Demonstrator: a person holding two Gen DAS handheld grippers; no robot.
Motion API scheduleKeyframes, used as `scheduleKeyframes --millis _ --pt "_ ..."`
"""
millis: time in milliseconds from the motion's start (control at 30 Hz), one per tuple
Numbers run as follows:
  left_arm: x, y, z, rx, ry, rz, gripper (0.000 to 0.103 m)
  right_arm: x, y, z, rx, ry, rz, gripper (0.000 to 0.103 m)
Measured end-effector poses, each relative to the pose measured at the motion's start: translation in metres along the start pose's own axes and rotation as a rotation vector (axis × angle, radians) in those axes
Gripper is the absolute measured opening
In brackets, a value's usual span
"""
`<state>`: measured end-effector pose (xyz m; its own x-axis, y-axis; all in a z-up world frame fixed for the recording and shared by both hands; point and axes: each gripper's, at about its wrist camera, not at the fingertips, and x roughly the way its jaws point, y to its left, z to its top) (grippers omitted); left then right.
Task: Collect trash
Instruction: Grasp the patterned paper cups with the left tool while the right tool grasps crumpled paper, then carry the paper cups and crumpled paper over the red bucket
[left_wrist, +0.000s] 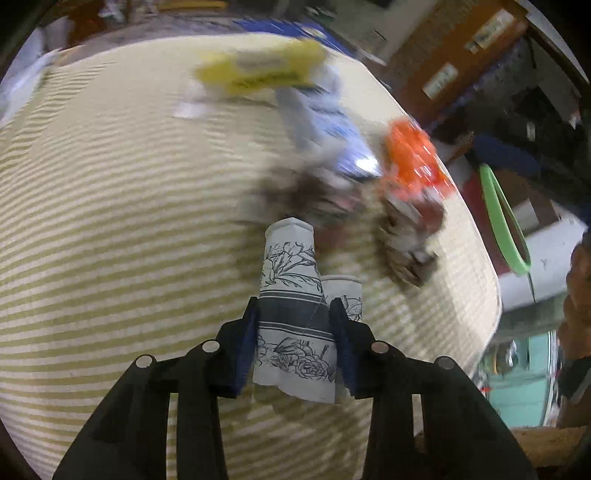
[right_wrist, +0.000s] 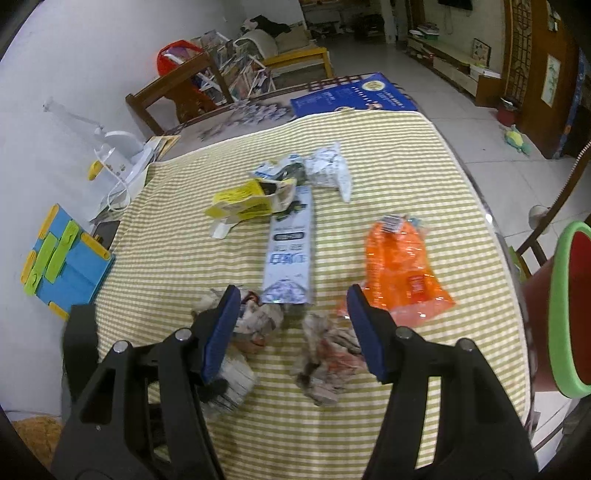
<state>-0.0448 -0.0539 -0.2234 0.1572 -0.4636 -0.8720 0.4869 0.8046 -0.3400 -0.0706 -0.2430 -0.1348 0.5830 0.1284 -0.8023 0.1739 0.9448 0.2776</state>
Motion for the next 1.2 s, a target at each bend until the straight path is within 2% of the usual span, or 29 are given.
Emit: scheduleKeyframes --millis 167,333,533,600,700,733,800,900,1200 --pt "-0.04 0.04 0.009 -0.104 -0.128 0.129 0.036 0.028 0.025 -0.002 -0.041 0.066 0.034 0.058" --pt "-0.072 0.052 0.024 -0.132 -0.23 0.223 0.036 0.06 0.054 -0.01 -0.122 0.143 0.057 0.058" --pt "-0.097 0.058 0.033 -0.139 -0.296 0.254 0.036 0.095 0.074 -0.017 -0.225 0.212 0.025 0.058" --pt "-0.104 0.059 0.032 -0.139 -0.31 0.255 0.036 0.103 0.075 -0.02 -0.242 0.228 0.004 0.054" --pt "-0.108 0.057 0.039 -0.137 -0.324 0.256 0.036 0.103 0.074 -0.019 -0.264 0.217 -0.015 0.038" --pt "-0.105 0.064 0.042 -0.137 -0.326 0.255 0.036 0.102 0.074 -0.018 -0.26 0.212 -0.02 0.026" --pt "-0.105 0.061 0.047 -0.134 -0.33 0.252 0.036 0.095 0.068 -0.013 -0.227 0.196 -0.001 0.017" --pt "-0.107 0.058 0.053 -0.128 -0.334 0.247 0.036 0.077 0.062 -0.005 -0.197 0.144 0.014 0.014" --pt "-0.112 0.028 0.07 -0.081 -0.361 0.247 0.037 0.011 0.041 0.016 -0.107 -0.064 0.039 0.013"
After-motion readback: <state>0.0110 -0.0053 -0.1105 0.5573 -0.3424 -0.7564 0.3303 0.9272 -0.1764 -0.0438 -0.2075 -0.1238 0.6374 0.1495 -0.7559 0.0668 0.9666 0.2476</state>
